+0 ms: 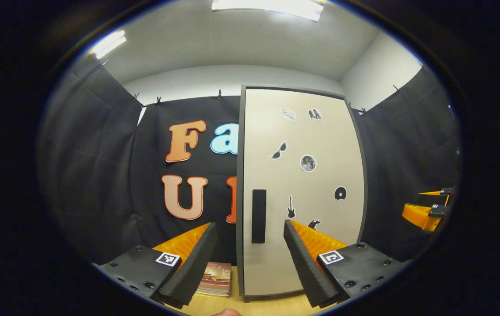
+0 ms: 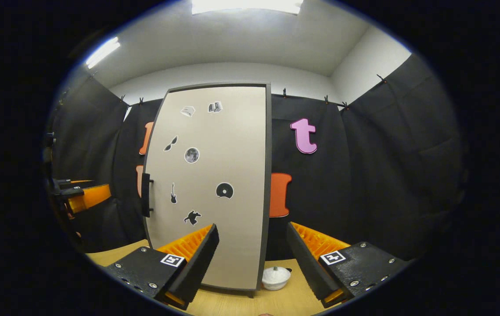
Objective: Open the cabinet door with the right hand, grasp the bottle in the cabinet with the left hand and place it on the coaster, then close the cabinet door with the right hand.
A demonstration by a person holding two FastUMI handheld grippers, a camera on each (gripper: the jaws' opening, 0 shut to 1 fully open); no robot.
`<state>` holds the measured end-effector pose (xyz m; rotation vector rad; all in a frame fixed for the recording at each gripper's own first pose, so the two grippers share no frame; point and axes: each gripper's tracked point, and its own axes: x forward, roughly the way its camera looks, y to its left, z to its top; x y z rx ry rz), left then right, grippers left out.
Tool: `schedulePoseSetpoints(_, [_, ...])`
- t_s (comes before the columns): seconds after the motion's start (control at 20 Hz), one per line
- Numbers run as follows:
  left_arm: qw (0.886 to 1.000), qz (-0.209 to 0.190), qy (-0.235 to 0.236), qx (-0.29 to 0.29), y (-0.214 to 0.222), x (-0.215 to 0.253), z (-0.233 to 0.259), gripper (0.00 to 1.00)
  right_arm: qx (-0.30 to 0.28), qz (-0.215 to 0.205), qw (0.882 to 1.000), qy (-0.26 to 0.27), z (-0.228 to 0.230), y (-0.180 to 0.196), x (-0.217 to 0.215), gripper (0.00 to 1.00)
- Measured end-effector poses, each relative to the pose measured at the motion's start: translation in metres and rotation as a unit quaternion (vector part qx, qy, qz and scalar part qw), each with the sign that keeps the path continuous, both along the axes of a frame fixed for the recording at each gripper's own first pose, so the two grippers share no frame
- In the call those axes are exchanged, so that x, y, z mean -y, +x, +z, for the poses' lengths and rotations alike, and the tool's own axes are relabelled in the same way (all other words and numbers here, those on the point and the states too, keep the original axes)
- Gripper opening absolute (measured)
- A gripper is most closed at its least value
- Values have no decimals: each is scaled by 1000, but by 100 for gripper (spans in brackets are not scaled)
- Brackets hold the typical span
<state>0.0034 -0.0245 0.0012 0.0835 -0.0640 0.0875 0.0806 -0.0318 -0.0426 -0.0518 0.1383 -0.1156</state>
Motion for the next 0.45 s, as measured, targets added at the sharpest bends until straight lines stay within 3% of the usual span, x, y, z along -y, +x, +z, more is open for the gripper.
schedulePoseSetpoints(0.45, [1000, -5, 10, 7, 1, -4, 9, 100, 9, 5, 1000, 3, 6, 3, -6, 96])
